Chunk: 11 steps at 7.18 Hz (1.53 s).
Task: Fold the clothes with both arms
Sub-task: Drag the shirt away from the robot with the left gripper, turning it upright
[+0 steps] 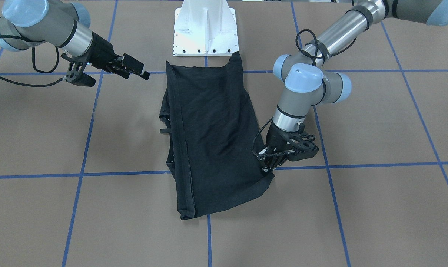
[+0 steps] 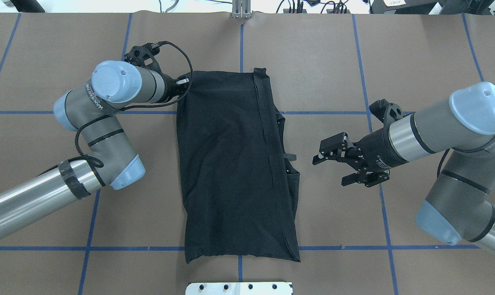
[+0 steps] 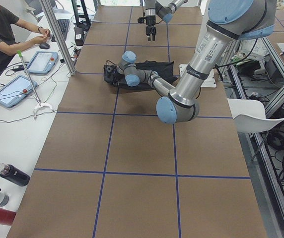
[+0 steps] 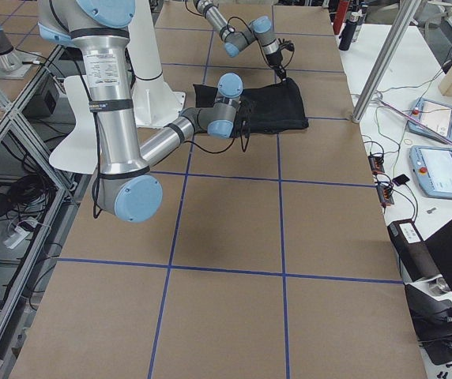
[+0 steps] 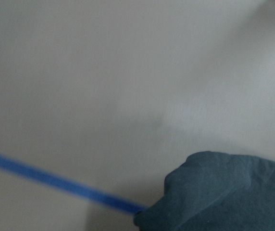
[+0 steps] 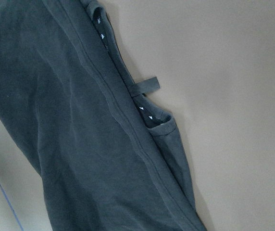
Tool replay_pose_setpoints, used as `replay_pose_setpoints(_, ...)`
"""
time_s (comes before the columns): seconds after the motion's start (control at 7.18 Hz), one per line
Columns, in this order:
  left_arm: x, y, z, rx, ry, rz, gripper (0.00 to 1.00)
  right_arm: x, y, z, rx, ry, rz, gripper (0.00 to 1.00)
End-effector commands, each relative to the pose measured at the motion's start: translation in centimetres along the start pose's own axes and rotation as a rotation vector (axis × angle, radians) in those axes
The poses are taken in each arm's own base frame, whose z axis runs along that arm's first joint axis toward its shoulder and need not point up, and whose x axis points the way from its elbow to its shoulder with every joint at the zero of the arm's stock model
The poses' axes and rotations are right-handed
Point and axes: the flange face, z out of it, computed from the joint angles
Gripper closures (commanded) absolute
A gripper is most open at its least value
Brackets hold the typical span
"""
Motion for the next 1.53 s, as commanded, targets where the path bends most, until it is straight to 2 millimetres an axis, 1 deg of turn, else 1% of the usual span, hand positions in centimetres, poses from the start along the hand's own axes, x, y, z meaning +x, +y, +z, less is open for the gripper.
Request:
replay_pose_setpoints(0.0,2.2,-1.8,3.7,0.118,0.087,0.010,1.00,0.0,-0.3,-0.2,0.010,-0.002,0.004,0.00)
replay_pose_setpoints(0.14,1.6,-2.0,4.9,0.124,0.067,0.013,1.00,0.0,-0.6,-0.5,0.017,-0.004,0.005,0.00)
replay_pose_setpoints(0.42,0.1,-3.4,5.8,0.160,0.032,0.010,1.00,0.0,-0.8,-0.5,0.031,-0.007,0.005,0.00)
replay_pose_setpoints(0.56,-0.4,-3.8,6.0,0.165,0.022,0.009,1.00,-0.1,-0.8,-0.5,0.040,-0.009,0.004,0.00)
replay_pose_setpoints(0.7,-0.4,-4.7,5.8,0.175,0.021,0.019,1.00,-0.1,-0.9,-0.5,0.043,-0.010,0.004,0.00)
replay_pose_setpoints(0.84,-0.4,-4.9,5.6,0.178,0.024,0.017,0.93,-0.1,-0.9,-0.6,0.044,-0.011,0.004,0.00)
replay_pose_setpoints(0.98,-0.4,-6.1,5.1,0.189,0.038,0.010,0.01,-0.2,-0.9,-0.7,0.045,-0.013,0.004,0.00)
replay_pose_setpoints(1.11,-0.2,-6.7,4.7,0.193,0.057,0.000,0.00,-0.4,-1.1,-0.9,0.050,-0.017,0.003,0.00)
replay_pose_setpoints(1.25,-0.3,-7.8,4.2,0.204,0.060,-0.008,0.00,-0.7,-1.4,-1.2,0.065,-0.027,0.000,0.00)
replay_pose_setpoints(1.39,-0.3,-10.3,3.0,0.230,0.068,-0.014,0.00,-1.1,-1.6,-1.4,0.089,-0.038,-0.009,0.00)
